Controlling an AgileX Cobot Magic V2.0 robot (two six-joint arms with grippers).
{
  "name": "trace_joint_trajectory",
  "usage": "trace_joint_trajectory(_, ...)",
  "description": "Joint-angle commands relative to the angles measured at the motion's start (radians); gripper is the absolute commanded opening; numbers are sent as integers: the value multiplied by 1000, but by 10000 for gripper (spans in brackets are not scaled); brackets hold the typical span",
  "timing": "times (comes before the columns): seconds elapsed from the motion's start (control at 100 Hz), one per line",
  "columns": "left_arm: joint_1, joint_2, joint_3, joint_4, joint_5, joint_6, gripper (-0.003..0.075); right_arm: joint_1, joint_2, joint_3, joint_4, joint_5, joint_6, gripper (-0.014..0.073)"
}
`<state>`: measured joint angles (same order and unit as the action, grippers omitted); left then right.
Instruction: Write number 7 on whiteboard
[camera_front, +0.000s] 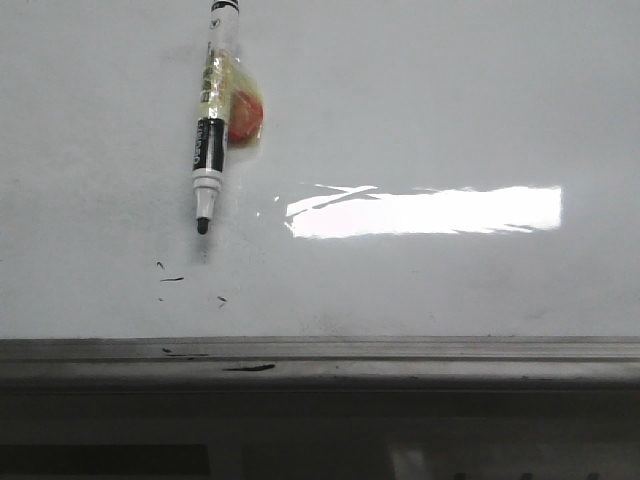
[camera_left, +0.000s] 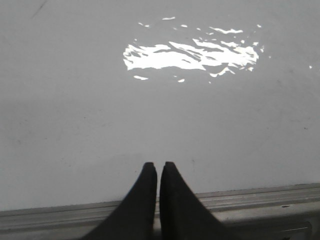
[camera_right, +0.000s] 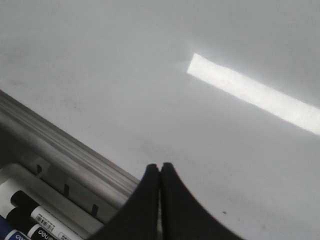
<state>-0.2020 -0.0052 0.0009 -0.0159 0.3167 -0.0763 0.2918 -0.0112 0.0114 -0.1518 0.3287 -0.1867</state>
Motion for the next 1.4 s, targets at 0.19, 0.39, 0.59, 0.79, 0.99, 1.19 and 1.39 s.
trace_joint_trajectory(0.19, 1, 2, 24, -8, -69, -1, -20, -7, -16, 14, -7, -18, 0, -43)
trace_joint_trajectory(0.39, 1, 2, 24, -8, -69, -1, -20, -7, -16, 14, -7, -18, 0, -43)
trace_joint_trajectory(0.59, 1, 2, 24, -8, -69, -1, -20, -7, -16, 14, -7, -18, 0, -43)
trace_joint_trajectory(0.79, 1, 2, 24, 0, -69, -1, -20, -7, -16, 14, -7, -18, 0, -43)
trace_joint_trajectory(0.99, 1, 2, 24, -60, -131, -1, -20, -7, -16, 14, -191, -64, -1, -43)
trace_joint_trajectory(1.19, 1, 2, 22, -454, -211, -3, -20, -7, -16, 14, -458, -188, -1, -43)
trace_joint_trajectory(1.39, 1, 2, 22, -489, -221, -3, -20, -7, -16, 14, -443, -367, -1, -43)
